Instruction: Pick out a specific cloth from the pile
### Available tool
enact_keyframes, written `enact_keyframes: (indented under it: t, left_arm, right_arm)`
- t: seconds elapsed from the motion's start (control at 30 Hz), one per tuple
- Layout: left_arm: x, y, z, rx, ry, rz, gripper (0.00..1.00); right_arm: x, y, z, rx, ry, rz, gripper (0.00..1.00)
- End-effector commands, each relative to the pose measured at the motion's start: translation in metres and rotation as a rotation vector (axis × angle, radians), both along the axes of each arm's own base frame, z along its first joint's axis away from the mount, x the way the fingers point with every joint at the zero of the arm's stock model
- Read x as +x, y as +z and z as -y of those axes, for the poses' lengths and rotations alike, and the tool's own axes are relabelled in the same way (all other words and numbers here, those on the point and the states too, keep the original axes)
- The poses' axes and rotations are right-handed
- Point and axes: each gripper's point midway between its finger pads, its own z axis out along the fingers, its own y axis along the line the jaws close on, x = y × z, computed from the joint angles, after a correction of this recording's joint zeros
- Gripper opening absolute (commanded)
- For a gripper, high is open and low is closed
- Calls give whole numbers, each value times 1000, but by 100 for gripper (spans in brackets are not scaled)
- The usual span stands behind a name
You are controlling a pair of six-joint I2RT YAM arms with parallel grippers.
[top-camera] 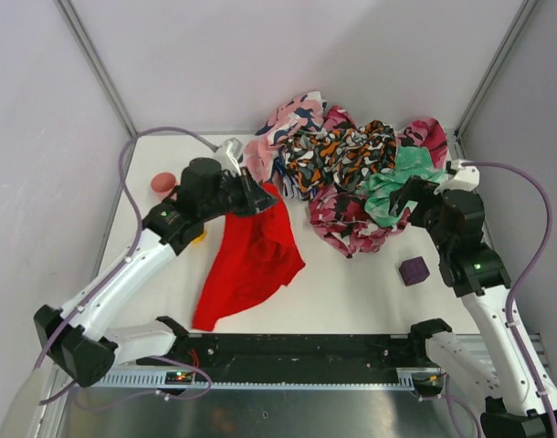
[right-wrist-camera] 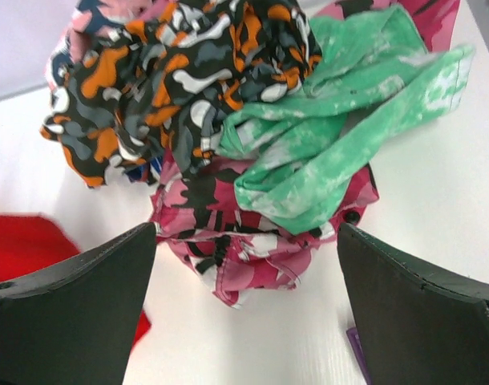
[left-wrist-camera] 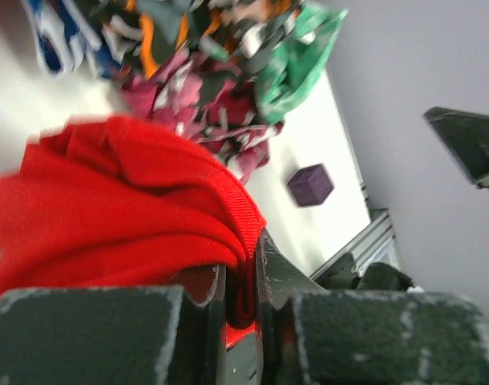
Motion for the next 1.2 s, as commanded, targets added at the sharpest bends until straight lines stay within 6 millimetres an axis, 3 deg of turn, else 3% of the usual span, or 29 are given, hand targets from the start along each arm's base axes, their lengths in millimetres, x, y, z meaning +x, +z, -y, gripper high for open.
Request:
enact_keyframes:
  t: [0.0,0.2,0.33,0.4,0.43,0.47,0.5,0.57,0.73,0.87,1.0,1.17]
  left_arm:
    - [2,-27,10,-17,25,-60,1]
    - [-29,-137,46,74,-44,-300,1]
    - [-48,-198,46,183,-28,-407,2]
    - [-53,-218,35,233,4,-433,21]
    - [-55,-222,29,256,17,-432,42]
    - [-55,-223,22,280,33,-425,71]
    - [-55,-220,15,302,48,-409,85]
    - [-47,-205,-5,361,125,-351,96]
    - [-25,-128,-74,431,421,-139,99]
    - [-30,-86,-136,395,685,-49,100]
    - [-42,-68,-164,306,766,-11,100]
    - [-53,-72,-167,266,736,-23,100]
  right_arm:
    - [-5,-18,0,15,-10,-31,99]
    - [-3,-42,-5,34,-3,-65,99]
    - [-5,-57,-6,40,0,-97,100]
    - [-6,-62,-5,39,-8,-104,99]
    - [-7,-63,-4,42,-16,-105,99]
    - [-8,-62,-3,47,-23,-101,99]
    - [-10,-60,-2,58,-31,-96,99]
    - [-12,-56,1,83,-52,-82,99]
    - [-19,-44,12,86,-101,-27,99]
    - [-25,-37,14,76,-91,7,99]
    - [-31,-34,18,72,-102,37,99]
    - [-42,-30,23,64,-98,117,99]
